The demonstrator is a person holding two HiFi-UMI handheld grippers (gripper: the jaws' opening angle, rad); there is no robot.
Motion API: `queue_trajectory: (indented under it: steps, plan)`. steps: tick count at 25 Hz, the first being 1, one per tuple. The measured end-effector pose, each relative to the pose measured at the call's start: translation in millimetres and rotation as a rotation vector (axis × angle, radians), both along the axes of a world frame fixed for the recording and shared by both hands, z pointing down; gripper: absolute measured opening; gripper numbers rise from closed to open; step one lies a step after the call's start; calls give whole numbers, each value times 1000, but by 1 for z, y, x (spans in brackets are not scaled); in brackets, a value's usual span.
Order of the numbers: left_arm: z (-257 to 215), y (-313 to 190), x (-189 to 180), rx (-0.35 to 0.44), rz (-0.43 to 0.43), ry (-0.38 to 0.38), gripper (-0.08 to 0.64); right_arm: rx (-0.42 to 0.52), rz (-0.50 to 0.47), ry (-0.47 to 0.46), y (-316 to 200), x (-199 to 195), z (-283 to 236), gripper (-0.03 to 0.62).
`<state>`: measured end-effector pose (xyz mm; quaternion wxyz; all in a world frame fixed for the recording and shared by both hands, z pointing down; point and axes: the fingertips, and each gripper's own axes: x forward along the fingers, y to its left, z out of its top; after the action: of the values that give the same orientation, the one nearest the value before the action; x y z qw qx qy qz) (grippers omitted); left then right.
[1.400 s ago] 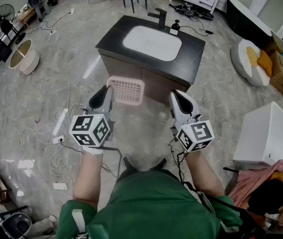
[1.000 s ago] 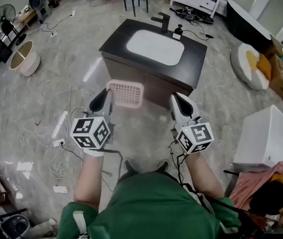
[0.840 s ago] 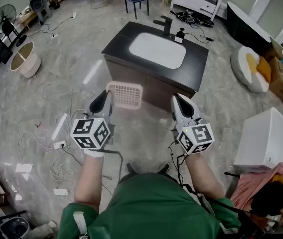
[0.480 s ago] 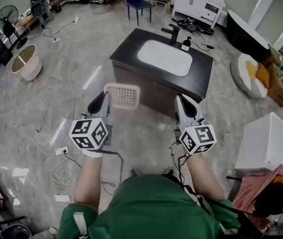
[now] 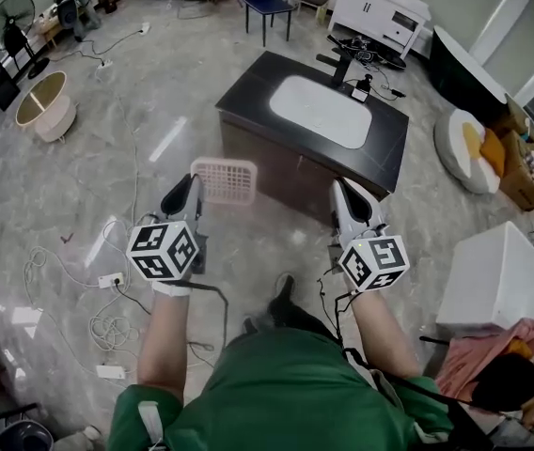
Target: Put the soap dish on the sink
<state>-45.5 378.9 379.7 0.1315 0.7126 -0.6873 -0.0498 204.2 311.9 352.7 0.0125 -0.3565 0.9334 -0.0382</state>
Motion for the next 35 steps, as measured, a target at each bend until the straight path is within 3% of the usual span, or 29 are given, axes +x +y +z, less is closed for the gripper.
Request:
queue_trajectory:
  steps: [8, 14, 26, 35]
  plan:
    - [1, -30, -29, -24, -48, -44, 40, -42, -96, -54, -50, -56, 17, 8]
    - [-7, -91, -49, -30, -96, -65, 40, -61, -163, -79, -122, -86, 23, 8]
    - [-15, -213, -50, -64, -127, -94, 40, -98, -192, -120, -252, -89, 24, 8]
    - [-12, -276, -44, -77, -108, -107, 40, -111, -176, -132, -312, -82, 28, 8]
